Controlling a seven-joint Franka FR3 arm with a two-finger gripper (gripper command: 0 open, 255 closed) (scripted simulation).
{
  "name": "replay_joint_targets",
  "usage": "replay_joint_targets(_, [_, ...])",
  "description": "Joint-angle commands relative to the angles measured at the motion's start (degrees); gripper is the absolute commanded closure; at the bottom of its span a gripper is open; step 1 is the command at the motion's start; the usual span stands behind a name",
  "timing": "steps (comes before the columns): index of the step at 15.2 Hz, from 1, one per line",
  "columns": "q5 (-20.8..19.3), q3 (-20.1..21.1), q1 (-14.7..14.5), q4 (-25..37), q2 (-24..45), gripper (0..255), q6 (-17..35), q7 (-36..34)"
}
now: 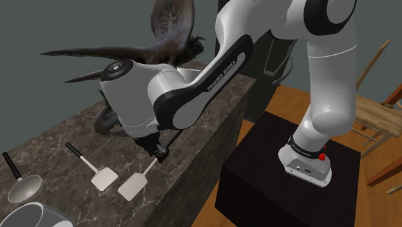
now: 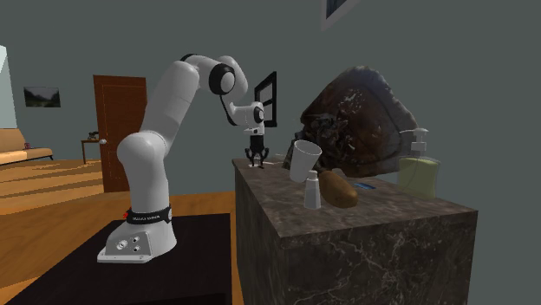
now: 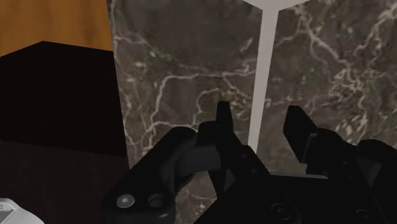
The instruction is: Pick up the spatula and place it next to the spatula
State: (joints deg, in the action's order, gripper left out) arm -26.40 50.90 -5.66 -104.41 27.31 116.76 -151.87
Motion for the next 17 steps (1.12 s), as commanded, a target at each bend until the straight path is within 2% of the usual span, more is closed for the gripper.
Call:
replay_joint_targets(1, [0.0, 0.0, 0.0, 0.0, 0.0, 0, 0.0, 0.0])
replay_joint_targets(5, [0.0, 0.0, 0.0, 0.0, 0.0, 0, 0.0, 0.0])
replay_joint_targets(9, [3.1, 2.0, 0.8, 3.9, -2.9, 0, -5.7, 1.9])
replay_joint_targets(17, [3.1, 2.0, 0.8, 3.9, -2.9, 0, -5.7, 1.9])
